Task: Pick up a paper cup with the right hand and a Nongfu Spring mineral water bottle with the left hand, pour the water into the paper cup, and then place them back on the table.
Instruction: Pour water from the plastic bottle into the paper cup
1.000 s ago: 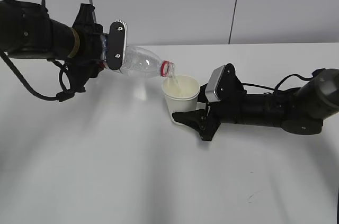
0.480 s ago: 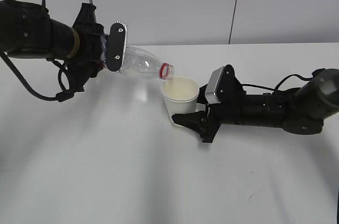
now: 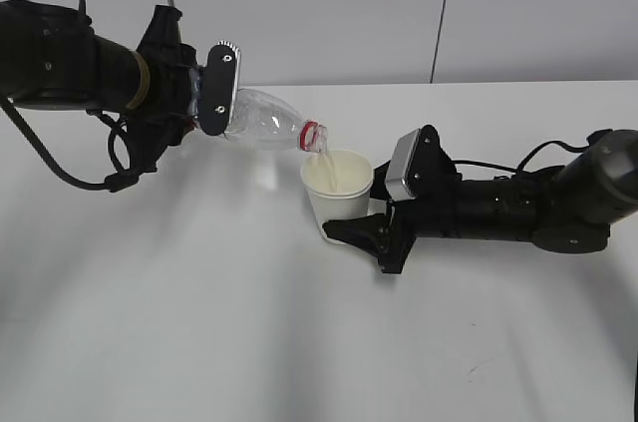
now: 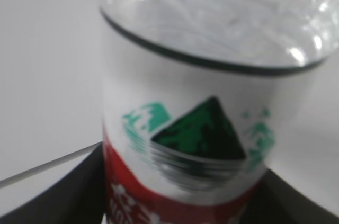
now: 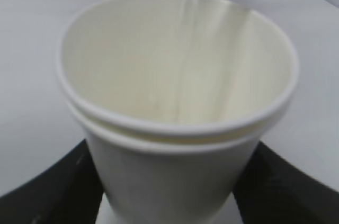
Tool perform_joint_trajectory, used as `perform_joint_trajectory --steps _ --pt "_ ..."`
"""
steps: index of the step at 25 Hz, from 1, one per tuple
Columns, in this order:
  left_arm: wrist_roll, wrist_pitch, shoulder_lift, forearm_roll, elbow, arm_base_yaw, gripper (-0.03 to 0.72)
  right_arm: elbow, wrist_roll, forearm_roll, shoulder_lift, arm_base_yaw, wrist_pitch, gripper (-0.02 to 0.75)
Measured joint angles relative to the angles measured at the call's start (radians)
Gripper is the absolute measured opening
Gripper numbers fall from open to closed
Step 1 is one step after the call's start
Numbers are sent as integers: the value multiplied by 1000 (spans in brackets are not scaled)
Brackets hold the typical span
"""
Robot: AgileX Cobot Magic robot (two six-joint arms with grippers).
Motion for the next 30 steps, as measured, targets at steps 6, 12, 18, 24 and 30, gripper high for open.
perform_joint_trajectory --steps 6,12,18,24,30 --pt "0 0 0 25 0 0 415 0 0 -15 0 0 0 509" --pt "1 0 0 33 0 0 415 0 0 -21 0 0 -4 509" --pt "1 -1 0 51 0 0 415 0 0 -27 0 0 -6 509" --pt "1 -1 0 70 0 0 413 0 0 -27 0 0 -6 509" --pt "1 2 0 74 0 0 412 0 0 -28 0 0 -6 509"
